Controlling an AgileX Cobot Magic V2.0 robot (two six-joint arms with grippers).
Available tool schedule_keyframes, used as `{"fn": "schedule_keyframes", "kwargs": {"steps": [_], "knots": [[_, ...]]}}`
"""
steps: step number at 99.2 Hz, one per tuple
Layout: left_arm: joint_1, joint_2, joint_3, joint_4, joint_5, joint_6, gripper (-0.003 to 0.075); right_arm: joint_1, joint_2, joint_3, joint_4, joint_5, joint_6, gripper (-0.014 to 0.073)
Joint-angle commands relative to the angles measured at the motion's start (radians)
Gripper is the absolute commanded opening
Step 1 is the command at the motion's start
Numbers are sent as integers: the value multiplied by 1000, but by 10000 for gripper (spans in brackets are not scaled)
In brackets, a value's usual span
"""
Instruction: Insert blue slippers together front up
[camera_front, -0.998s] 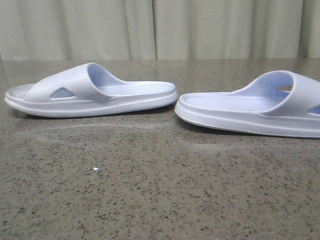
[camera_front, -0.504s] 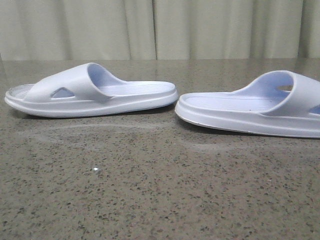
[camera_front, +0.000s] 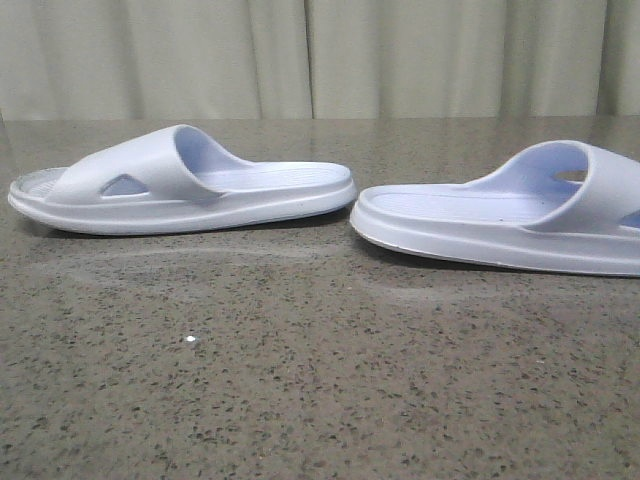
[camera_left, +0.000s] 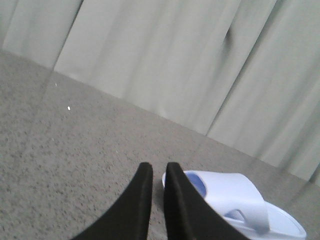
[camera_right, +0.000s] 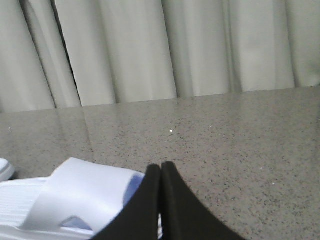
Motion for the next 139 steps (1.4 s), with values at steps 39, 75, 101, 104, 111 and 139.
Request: {"fn": "schedule_keyframes", "kwargs": {"steps": [39,75,101,104,111,139], "knots": [[-8,456,-388,-161,273,-8,15,-6,346,-344,216,207,5,-106],[-8,586,-431,-243,241,-8,98,-6,486,-361,241,213,5,42],[-8,586,-431,-253,241,-8,478,-6,486,-361,249,141,5,392],[-8,586,-431,-253,239,-8,501,-6,486,-361,249,141,5,403],[-8,589,-431,-253,228,-8,513,-6,486,-361,249,140,5,405],[-8,709,-435,-369,138,-8,510,-6,486,-361,259,84,5,405]]}}
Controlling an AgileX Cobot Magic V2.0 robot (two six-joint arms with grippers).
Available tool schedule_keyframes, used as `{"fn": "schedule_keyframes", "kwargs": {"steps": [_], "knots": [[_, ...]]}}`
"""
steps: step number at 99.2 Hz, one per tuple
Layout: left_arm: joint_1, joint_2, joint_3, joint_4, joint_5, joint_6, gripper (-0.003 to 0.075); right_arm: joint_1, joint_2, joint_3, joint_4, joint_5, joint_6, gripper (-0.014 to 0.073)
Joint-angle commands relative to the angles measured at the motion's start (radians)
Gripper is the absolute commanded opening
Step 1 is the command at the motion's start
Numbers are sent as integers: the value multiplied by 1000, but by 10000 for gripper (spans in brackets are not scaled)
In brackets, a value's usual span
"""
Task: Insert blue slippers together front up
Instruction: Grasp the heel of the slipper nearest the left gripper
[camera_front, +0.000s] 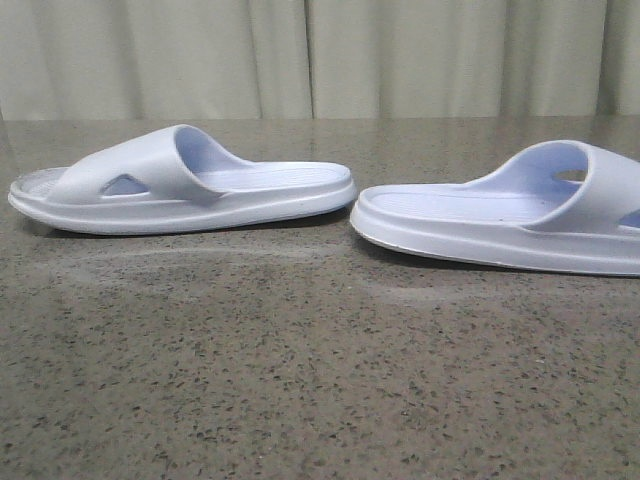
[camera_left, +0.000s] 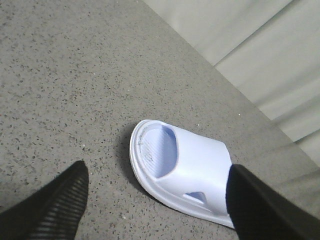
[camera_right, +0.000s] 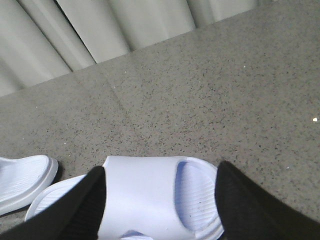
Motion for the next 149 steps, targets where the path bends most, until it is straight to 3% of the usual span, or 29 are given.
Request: {"fn": "schedule_keyframes", "kwargs": {"steps": [1,47,88,149], "knots": [[-8,61,-41,-60,-82,-7,510,-6,11,-38,13,-97,-2,405],[-8,341,-165,-124,-73,-3,504,-6,11,-38,24,-93,-2,405],[-8,471,-246,-177,-18,1,372,-6,11,-38,24,-93,-2,404],[-105,637,-283,-229,-34,1,371,-6,11,-38,25,-96,-2,404]]}}
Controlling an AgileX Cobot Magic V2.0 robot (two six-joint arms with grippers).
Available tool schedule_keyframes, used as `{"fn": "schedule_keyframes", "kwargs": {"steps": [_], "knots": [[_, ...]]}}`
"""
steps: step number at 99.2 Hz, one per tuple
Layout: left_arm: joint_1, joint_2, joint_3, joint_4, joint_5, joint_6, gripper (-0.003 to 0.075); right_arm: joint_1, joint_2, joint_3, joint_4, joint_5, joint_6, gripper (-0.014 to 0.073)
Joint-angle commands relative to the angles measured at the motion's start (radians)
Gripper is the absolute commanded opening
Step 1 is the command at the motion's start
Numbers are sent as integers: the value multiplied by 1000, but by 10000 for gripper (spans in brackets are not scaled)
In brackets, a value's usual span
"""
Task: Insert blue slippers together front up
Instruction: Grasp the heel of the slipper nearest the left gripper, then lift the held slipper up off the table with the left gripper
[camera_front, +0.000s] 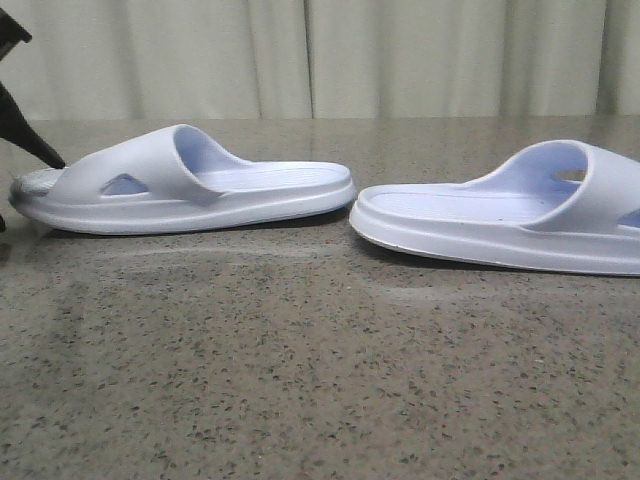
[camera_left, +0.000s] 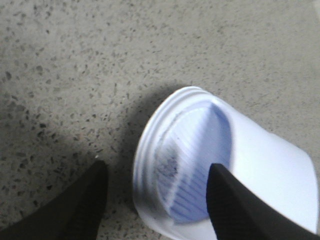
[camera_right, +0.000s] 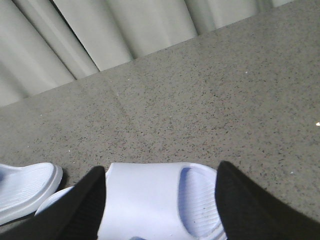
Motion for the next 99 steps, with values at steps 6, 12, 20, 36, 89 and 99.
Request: {"fn": "schedule_keyframes", "kwargs": {"steps": [6,12,20,36,89,99], "knots": [[-11,1,-32,-35,-54,1,371,-6,11,-38,7,-82,-2,405],[-11,8,-32,-35,-62,1,371,-6,11,-38,7,-82,-2,404],[-11,14,-32,-35,-74,1,371,-6,11,-38,7,-82,-2,404],[-15,47,-61,-37,-60,8,371,-6,11,-38,7,-96,-2,404],[-61,132,-109,-36,-58,24,266,-6,11,-38,7,-97,-2,405],[-61,132,-109,-36,-66,26,99,-6,11,-38,8,-97,-2,404]]}}
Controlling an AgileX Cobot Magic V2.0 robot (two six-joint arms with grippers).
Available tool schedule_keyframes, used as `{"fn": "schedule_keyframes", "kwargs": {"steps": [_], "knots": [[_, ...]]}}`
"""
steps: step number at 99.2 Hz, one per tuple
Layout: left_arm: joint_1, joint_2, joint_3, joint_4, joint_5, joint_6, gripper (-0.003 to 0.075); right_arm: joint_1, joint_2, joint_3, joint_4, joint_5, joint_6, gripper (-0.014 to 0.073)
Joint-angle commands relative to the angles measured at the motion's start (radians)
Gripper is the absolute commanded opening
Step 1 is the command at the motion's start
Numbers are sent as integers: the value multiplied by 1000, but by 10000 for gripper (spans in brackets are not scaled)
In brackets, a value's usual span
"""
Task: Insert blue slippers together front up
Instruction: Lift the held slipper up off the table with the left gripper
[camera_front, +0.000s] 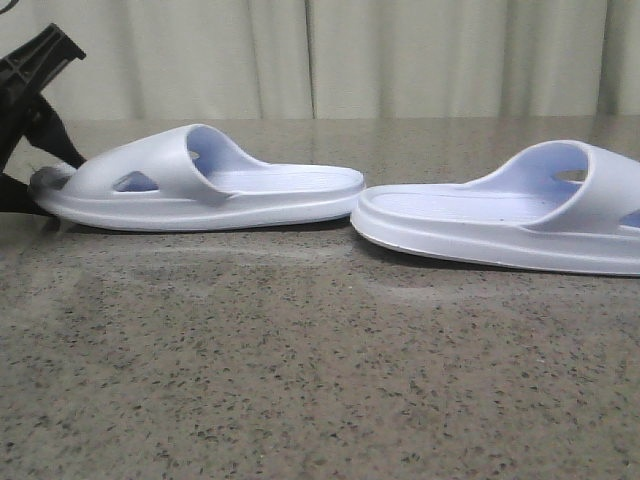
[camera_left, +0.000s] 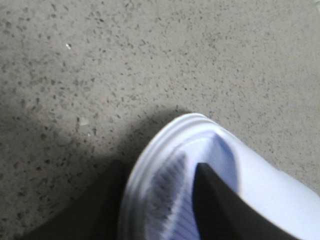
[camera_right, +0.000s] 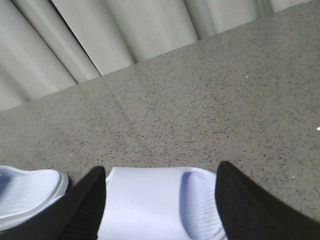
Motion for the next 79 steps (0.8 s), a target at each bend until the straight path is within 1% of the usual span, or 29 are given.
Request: {"fn": "schedule_keyframes", "kwargs": {"steps": [1,5,12,43,57,79], "knots": [[-12,-9,-16,-11,-8,1,87,-6,11,-38,8,-83,-3,404],[-12,-9,-16,-11,-10,1,13,-6,11,-38,8,-83,-3,404],[-12,-9,-16,-11,-17,1,26,-6,11,-38,8,-83,-3,404],[-12,-43,-16,-49,-37,1,27,-6,11,-38,8,-115,-3,404],[-12,-122,-16,-49,-38,1,27,-6,11,-38,8,-115,-3,404],[-12,-302,-16,-49,-38,1,27,-19,11,-38,6,-117,-3,404]]}}
